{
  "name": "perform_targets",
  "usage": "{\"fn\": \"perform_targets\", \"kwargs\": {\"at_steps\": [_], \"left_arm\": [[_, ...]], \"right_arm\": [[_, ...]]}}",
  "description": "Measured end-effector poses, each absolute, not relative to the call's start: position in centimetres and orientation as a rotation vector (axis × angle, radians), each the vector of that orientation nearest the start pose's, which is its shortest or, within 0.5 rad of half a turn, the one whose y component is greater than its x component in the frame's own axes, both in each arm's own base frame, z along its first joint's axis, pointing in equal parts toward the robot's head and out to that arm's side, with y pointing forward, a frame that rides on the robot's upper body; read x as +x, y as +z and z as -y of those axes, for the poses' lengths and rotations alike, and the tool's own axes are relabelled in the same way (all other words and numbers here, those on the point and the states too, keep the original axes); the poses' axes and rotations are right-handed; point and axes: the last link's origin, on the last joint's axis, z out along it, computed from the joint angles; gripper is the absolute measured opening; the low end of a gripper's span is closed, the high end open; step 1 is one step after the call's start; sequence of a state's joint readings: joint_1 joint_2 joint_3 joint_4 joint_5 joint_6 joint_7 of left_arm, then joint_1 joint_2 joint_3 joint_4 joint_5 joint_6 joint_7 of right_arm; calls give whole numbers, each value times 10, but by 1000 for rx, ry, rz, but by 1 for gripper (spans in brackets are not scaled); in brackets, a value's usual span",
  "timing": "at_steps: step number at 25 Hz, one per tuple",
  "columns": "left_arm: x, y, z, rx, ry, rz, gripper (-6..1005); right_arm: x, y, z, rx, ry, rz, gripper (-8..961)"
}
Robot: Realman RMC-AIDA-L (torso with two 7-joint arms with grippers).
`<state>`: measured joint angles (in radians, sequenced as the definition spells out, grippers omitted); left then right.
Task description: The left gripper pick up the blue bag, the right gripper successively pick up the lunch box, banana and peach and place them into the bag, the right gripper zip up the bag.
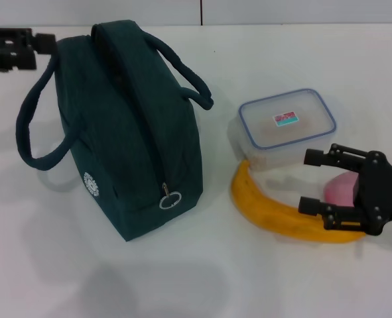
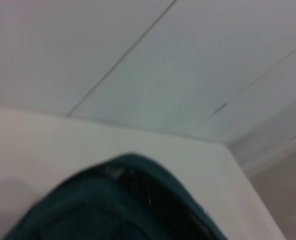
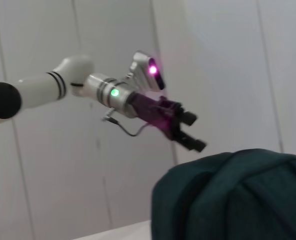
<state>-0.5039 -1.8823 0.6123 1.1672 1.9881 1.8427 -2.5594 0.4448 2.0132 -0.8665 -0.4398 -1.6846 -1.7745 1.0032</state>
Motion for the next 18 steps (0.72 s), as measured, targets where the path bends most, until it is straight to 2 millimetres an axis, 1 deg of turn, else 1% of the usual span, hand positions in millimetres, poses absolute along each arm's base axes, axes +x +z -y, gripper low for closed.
{"fn": "perform_targets", "kwargs": {"at_steps": [3, 6, 11, 16, 18], "left_arm": [[-228, 158, -338, -2366, -606, 1659, 802], [-223, 148, -339, -2377, -567, 1740, 797], [-212, 132, -347, -2432, -542, 1780, 789], [-215, 121, -351, -2432, -450, 1811, 780], [-216, 120, -352, -2421, -441, 1813, 777]], "right_arm": [[265, -1, -281, -2717, 1075, -293, 798], [265, 0, -282, -2694, 1081, -298, 798], [266, 1, -283, -2689, 1078, -298, 798], [266, 1, -284, -2687, 1072, -290, 797], [266, 1, -284, -2686, 1070, -287, 797]]}}
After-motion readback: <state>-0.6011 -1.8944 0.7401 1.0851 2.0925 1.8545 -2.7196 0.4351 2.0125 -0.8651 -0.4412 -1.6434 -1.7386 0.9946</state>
